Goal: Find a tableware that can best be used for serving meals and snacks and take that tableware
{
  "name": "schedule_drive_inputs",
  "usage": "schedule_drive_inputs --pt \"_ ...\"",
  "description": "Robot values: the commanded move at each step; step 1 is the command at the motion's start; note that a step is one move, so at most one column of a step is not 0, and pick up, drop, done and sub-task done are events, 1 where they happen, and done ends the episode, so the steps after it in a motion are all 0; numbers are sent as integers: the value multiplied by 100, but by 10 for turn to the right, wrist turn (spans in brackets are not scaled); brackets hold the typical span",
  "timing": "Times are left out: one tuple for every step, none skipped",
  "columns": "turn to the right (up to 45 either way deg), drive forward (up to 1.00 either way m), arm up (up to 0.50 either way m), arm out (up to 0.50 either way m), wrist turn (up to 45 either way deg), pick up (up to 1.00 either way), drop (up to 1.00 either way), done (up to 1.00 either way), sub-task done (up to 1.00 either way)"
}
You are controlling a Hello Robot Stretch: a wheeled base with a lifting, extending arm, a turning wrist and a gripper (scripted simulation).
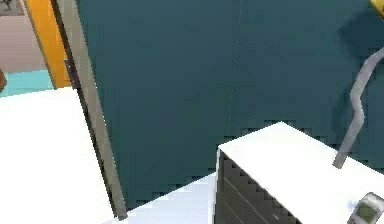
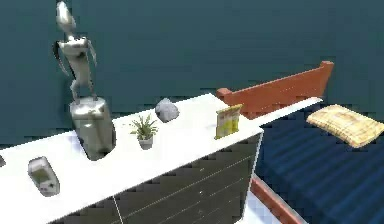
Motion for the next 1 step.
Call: schedule_drive_inputs --pt "-450 0 0 0 0 0 0 0 0"
